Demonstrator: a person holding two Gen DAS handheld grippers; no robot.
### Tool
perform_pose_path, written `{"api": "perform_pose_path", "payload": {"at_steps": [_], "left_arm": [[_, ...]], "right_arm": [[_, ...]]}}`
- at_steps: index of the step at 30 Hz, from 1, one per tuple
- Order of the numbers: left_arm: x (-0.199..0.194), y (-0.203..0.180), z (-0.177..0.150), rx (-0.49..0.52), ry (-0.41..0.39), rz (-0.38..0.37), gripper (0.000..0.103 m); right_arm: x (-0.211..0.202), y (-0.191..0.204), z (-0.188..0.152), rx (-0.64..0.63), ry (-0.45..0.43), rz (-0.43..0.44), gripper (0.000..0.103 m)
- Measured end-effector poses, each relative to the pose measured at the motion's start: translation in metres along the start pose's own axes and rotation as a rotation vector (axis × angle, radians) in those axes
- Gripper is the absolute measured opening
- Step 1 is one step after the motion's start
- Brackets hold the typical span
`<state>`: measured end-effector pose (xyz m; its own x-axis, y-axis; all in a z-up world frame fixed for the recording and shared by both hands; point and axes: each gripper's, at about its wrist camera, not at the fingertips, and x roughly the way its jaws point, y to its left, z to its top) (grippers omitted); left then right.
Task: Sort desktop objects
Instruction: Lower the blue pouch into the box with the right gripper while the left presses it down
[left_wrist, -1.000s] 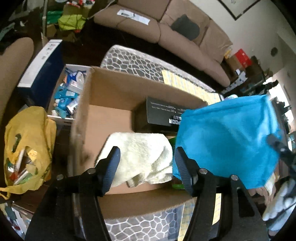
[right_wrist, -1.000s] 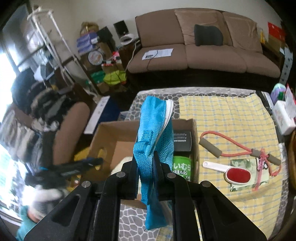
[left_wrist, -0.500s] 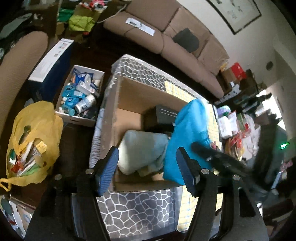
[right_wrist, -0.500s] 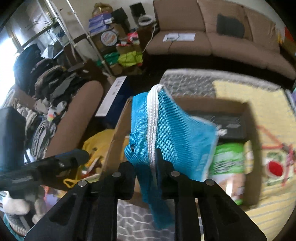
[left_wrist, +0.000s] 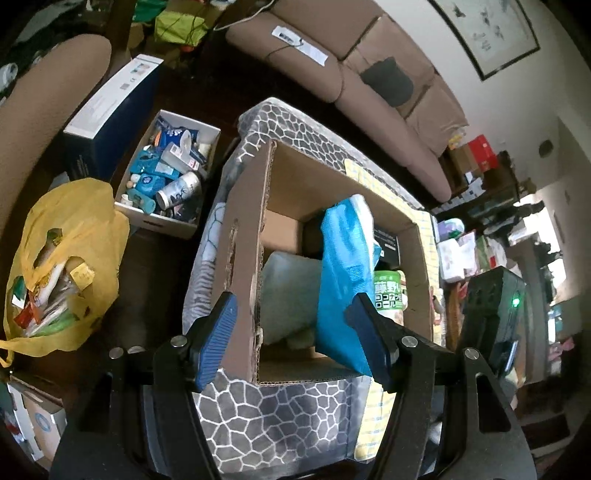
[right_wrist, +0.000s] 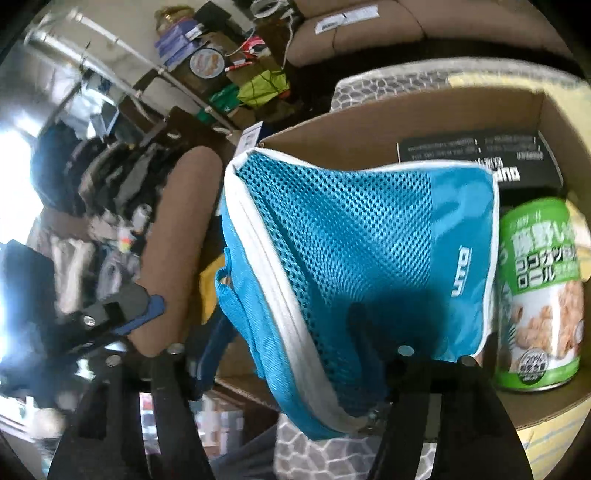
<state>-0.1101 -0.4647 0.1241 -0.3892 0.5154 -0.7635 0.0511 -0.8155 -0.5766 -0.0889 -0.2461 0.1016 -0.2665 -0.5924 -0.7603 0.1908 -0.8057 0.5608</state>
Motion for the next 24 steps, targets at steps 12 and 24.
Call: {"api": "perform_pose_path", "payload": {"at_steps": [12,24], "left_arm": [[0.021,-0.020,-0.004,0.024,0.036,0.026,0.060],[0.046,-0.061,-0.005,0.131,0.066,0.050,0.059]], "right_arm": [[-0.022,-0.002,-0.004,-0.072,0.028,-0.015,0.078],[-0.052,-0.043,0.023,-0.113,-0.041,-0.210,0.048]]}}
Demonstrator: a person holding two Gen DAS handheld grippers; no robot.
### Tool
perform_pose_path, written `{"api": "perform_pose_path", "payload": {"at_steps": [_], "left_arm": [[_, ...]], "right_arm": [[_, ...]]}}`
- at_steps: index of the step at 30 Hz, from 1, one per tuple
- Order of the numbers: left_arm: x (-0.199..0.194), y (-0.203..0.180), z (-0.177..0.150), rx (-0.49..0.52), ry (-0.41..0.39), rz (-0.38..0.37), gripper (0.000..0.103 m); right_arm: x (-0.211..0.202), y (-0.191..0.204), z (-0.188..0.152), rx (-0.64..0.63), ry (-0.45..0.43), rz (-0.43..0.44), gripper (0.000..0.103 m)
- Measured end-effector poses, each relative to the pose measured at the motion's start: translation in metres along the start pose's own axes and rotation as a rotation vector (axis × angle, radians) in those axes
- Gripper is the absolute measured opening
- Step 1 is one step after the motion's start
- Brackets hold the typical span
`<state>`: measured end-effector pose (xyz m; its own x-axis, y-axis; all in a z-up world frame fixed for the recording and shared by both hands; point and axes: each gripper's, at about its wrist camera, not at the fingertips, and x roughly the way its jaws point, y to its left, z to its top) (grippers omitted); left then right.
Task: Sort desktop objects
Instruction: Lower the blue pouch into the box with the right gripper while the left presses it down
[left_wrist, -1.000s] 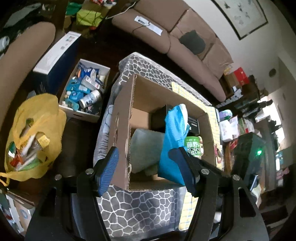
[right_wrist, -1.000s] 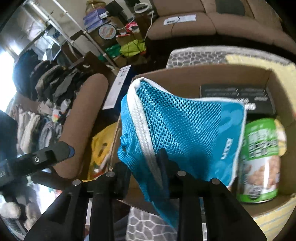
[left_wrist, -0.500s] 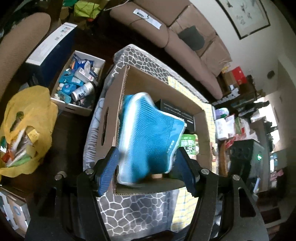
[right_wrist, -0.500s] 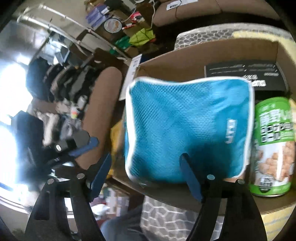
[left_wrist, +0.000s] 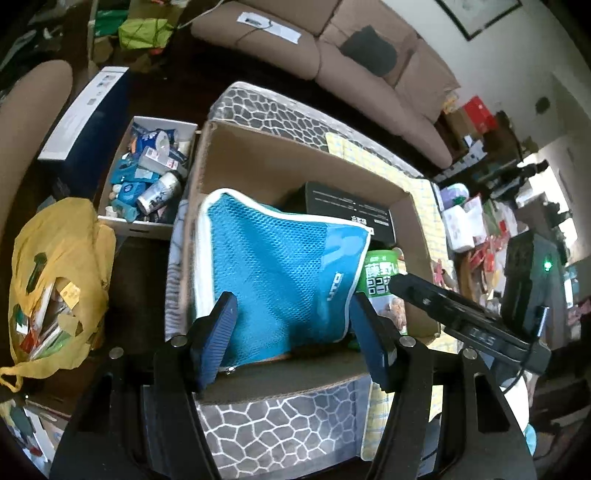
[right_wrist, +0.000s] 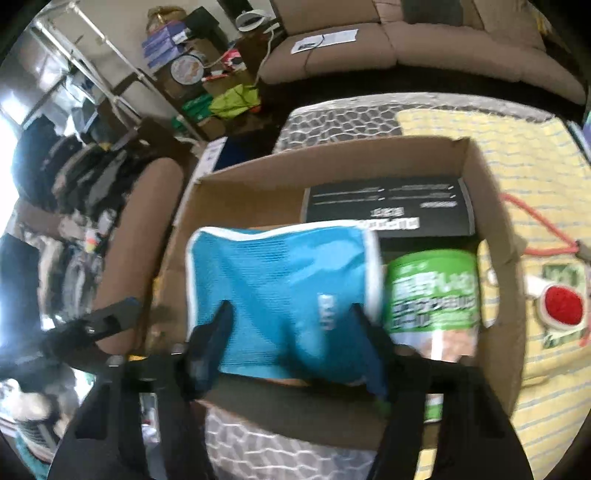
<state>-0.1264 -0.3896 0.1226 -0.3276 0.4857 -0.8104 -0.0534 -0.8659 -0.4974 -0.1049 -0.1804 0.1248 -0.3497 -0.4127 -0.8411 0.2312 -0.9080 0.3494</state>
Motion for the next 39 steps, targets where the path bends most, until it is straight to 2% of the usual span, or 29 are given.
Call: {"api": "perform_pose_path", "payload": {"at_steps": [2,8,16,23,28,34,37,39], "left_arm": [[0.006,-0.005,0.002,0.010,0.004,0.004,0.060],[0.038,-0.015,0.010,0.032,0.035,0.035,0.059],[0.085,-0.024,0.012,0.091,0.119,0.129,0.059],[0.107,-0.018,0.010,0.065,0.165,0.125,0.060],[0.114,-0.014,0.003,0.061,0.182,0.157,0.060],[0.096,-0.013,0.000,0.053,0.156,0.141,0.061],[0.083,-0.015,-0.003,0.043,0.133,0.126,0.064],[0.076,-0.018,-0.004,0.027,0.114,0.116,0.081]], "right_arm": [[0.002,-0.006,0.003,-0.010,0.002,-0.026,0.043],[0.010,-0.029,0.017,-0.007,-0.004,-0.047,0.043],[0.047,-0.023,0.038,-0.062,0.054,-0.084,0.043],[0.073,-0.024,0.033,-0.083,0.113,-0.090,0.041],[0.084,-0.019,0.025,-0.123,0.154,-0.128,0.041],[0.070,-0.013,0.019,-0.157,0.125,-0.151,0.041],[0.059,-0.011,0.015,-0.166,0.104,-0.155,0.041],[0.048,-0.011,0.012,-0.167,0.085,-0.149,0.041]]}}
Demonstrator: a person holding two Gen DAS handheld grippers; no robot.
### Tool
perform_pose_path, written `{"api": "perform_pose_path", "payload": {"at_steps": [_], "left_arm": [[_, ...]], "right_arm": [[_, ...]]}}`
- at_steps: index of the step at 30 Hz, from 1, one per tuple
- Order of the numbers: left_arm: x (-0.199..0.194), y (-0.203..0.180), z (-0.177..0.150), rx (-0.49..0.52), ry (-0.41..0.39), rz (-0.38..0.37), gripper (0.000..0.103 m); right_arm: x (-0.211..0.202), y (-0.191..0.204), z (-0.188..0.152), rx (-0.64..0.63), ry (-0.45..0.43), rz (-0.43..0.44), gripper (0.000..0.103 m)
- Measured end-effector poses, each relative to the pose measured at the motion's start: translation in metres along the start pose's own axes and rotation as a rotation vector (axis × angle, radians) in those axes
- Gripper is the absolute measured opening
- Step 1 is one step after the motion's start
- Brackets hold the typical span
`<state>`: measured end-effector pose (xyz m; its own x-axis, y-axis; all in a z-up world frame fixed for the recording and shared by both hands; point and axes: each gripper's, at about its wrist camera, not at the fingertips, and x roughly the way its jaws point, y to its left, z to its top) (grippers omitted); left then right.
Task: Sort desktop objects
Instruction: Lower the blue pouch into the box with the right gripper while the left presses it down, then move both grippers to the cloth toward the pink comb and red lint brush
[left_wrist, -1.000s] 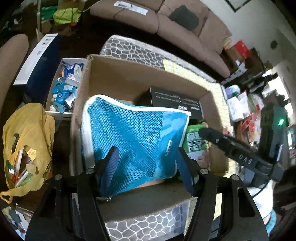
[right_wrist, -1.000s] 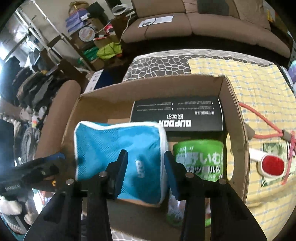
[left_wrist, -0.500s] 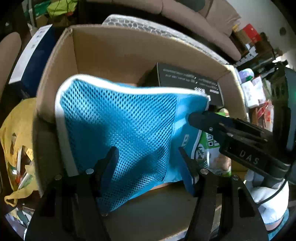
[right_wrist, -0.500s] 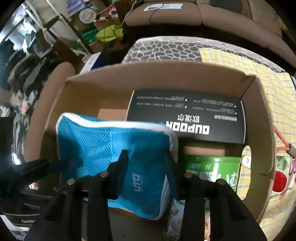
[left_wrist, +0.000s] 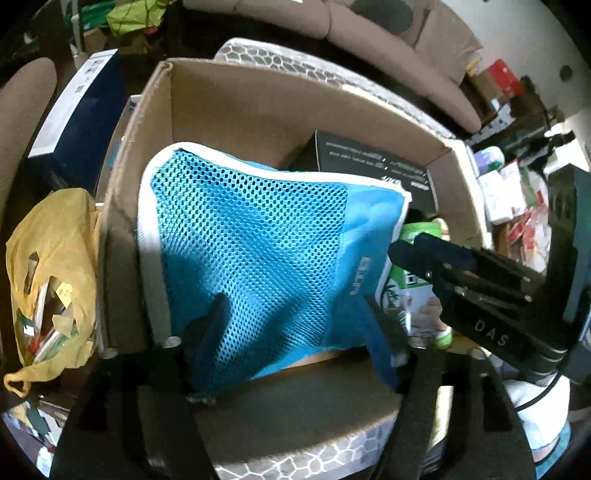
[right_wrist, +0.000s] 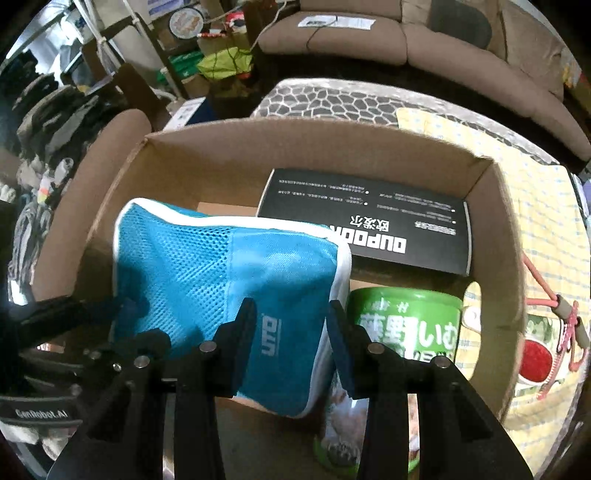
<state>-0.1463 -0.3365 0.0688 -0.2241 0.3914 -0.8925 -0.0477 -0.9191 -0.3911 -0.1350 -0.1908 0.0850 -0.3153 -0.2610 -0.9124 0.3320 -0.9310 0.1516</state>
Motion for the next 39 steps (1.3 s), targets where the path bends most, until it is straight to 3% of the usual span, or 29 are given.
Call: {"api": "perform_pose_path", "payload": {"at_steps": [7,11,13,15,24,33,39], "left_arm": [[-0.017,-0.009,-0.007,-0.036,-0.028,-0.037,0.090],[-0.019,-0.030,-0.009,-0.022,-0.030,-0.048,0.092],[-0.019,-0.043,-0.010,-0.005,-0.028,-0.055,0.103],[-0.017,-0.061,-0.010,0.018,-0.028,-0.065,0.103],[0.005,-0.163,-0.004,0.144,-0.035,-0.071,0.103],[0.054,-0.276,-0.004,0.291,-0.009,-0.097,0.103],[0.113,-0.337,-0.012,0.444,0.085,-0.007,0.103]], "right_arm": [[-0.032,-0.008,-0.013,-0.005,-0.049,-0.012,0.058],[-0.051,-0.024,-0.020,0.021,-0.073,-0.005,0.066],[-0.061,-0.036,-0.025,0.036,-0.087,-0.007,0.067],[-0.071,-0.051,-0.030,0.055,-0.098,-0.003,0.073],[-0.113,-0.173,-0.067,0.191,-0.133,-0.071,0.074],[-0.132,-0.305,-0.116,0.366,-0.129,-0.152,0.074],[-0.121,-0.361,-0.140,0.440,-0.105,-0.158,0.074]]}}
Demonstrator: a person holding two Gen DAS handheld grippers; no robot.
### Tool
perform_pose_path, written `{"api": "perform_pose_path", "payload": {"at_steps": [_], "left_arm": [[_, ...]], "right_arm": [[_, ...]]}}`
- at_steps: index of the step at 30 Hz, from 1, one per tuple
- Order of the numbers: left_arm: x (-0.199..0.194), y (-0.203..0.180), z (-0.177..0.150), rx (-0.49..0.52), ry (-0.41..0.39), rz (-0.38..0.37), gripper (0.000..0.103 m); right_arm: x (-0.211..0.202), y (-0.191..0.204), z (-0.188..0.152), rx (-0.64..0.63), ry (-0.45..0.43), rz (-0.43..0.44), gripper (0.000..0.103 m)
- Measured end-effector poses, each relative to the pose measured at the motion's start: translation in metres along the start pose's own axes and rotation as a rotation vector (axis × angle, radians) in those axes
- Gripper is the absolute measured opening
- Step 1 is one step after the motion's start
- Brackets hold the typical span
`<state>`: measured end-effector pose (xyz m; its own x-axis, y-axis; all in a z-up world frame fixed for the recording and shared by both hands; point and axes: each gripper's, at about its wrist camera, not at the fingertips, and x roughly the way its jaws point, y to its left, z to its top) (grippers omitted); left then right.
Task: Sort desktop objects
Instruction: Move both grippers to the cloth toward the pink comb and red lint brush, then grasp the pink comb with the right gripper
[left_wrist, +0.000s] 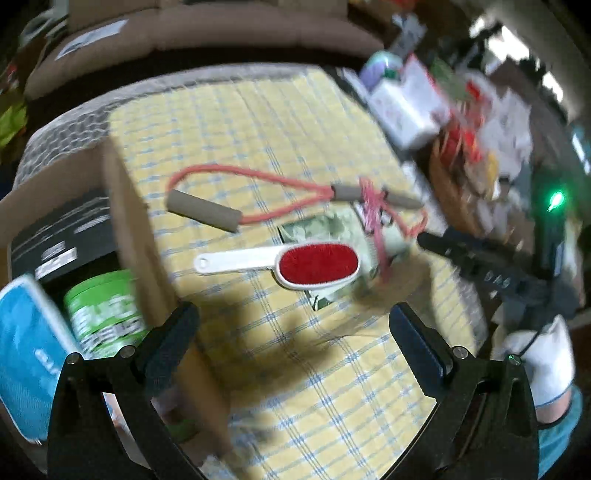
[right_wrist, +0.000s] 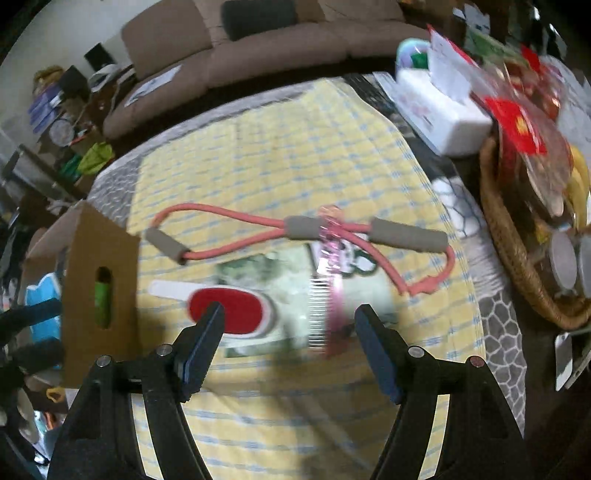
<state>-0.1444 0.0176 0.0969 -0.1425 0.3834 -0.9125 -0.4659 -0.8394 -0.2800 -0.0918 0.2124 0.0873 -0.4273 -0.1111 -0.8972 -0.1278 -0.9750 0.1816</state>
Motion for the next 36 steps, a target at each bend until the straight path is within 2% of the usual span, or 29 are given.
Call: {"api": "perform_pose_path", "payload": {"at_steps": [4,11,17,20,23,26,29,31,34,36], "left_arm": [[0.036,-0.019,0.008,0.048,0.068,0.027,0.103],[0.077,-0.026,0.021,0.007,0.104,0.019,0.103],[0.096,-0.020,0.028,-0.061,0.116,0.015,0.103],[0.101,-0.018,0.030,-0.068,0.115,0.023,0.103],[0.106,-0.017,0.031,-0.071,0.121,0.022,0.103],[0.108,-0.018,0.033,-0.068,0.120,0.017,0.103],[0.110,-0.018,0.034,-0.068,0.121,0.012,0.103],[0.111,-0.018,0.034,-0.069,0.121,0.008,0.103],[0.115,-0.019,0.032,-0.060,0.126,-0.003,0.103],[0.117,-0.020,0.031,-0.053,0.131,0.004,0.103]], "right_arm": [[0.022,-0.024,-0.002,0.036,0.026,0.010,0.074],[0.057,-0.046,0.001,0.060,0.033,0.025,0.074],[0.072,-0.044,0.012,0.044,0.013,0.031,0.074],[0.081,-0.040,0.016,0.032,0.013,0.031,0.066],[0.090,-0.038,0.021,0.030,0.021,0.027,0.064],[0.100,-0.038,0.024,0.026,0.031,0.023,0.049],[0.111,-0.039,0.025,0.032,0.052,0.023,0.045],[0.114,-0.039,0.024,0.028,0.059,0.029,0.025],[0.111,-0.040,0.023,0.028,0.047,0.042,0.019],[0.104,-0.040,0.023,0.027,0.032,0.054,0.010]]}}
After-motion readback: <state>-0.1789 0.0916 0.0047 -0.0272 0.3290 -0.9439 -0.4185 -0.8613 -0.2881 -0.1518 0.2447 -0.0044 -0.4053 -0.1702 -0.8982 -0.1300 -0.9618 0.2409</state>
